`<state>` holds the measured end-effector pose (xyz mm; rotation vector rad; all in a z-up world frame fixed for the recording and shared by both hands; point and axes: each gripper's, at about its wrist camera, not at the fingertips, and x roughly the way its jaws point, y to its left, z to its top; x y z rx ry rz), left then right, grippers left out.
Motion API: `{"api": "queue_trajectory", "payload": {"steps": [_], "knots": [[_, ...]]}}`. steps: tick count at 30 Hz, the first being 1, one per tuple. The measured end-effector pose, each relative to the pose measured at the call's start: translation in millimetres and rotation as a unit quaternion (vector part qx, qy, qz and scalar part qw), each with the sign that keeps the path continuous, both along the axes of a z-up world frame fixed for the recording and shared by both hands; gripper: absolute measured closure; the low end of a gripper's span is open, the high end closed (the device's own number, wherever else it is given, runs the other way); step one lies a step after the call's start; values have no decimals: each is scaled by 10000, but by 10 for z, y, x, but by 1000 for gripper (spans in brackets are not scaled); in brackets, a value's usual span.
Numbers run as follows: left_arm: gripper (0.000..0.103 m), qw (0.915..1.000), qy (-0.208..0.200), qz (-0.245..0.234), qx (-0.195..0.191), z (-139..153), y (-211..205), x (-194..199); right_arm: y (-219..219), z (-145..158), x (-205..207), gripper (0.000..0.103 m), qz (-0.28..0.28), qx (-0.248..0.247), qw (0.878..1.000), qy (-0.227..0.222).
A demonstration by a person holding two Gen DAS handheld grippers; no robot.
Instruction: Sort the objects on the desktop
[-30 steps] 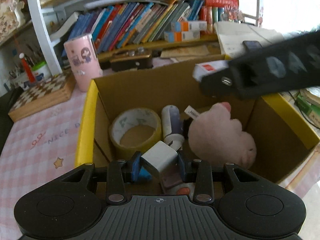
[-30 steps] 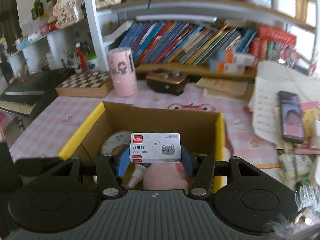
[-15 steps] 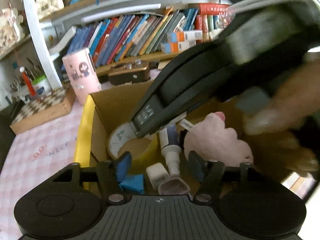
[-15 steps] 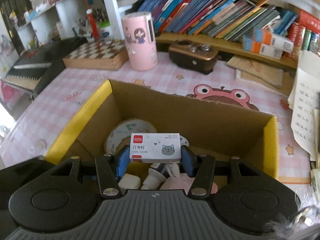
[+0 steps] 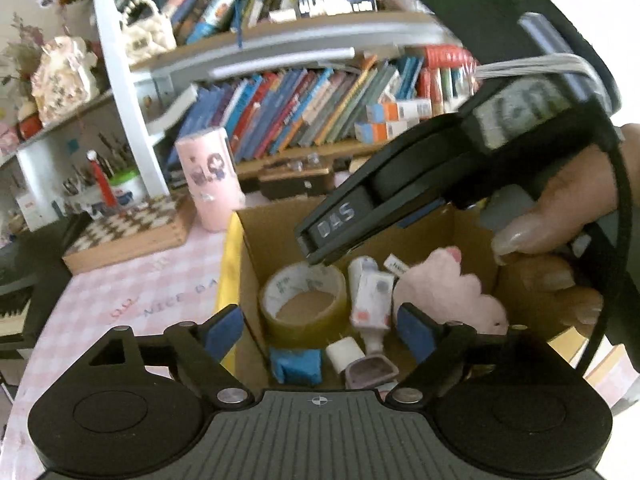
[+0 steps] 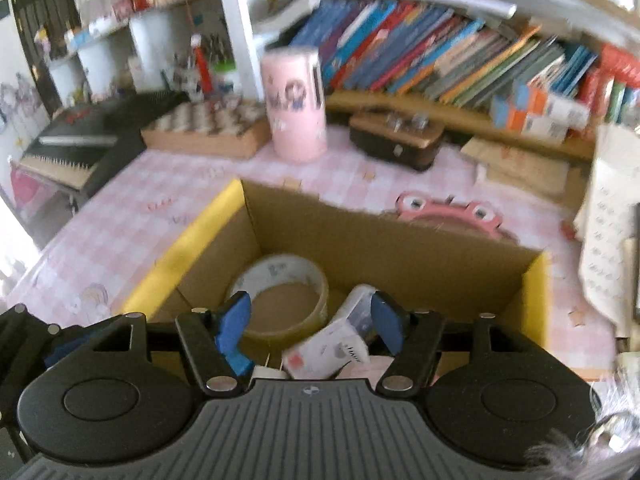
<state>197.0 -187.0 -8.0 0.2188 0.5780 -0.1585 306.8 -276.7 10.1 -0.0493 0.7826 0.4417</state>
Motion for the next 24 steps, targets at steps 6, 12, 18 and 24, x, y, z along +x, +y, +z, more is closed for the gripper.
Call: {"api": "queue_trajectory", "payload": {"steps": [6, 12, 18, 24], "knots": [[2, 9986, -461, 233, -95, 243, 219, -342, -170, 296, -488, 30, -494, 291, 9964, -626], [0, 9962, -745, 451, 50, 389, 555, -692, -155, 401, -1044, 30, -1121, 307, 9863, -1170], [0, 9937, -751, 817, 132, 359, 943, -992, -37, 381, -1618, 27, -1621, 212, 9768, -1383], [0, 9945, -593, 855, -68, 330, 1258, -1340, 171, 213, -2166, 27, -1829, 32, 9752, -1243]]}}
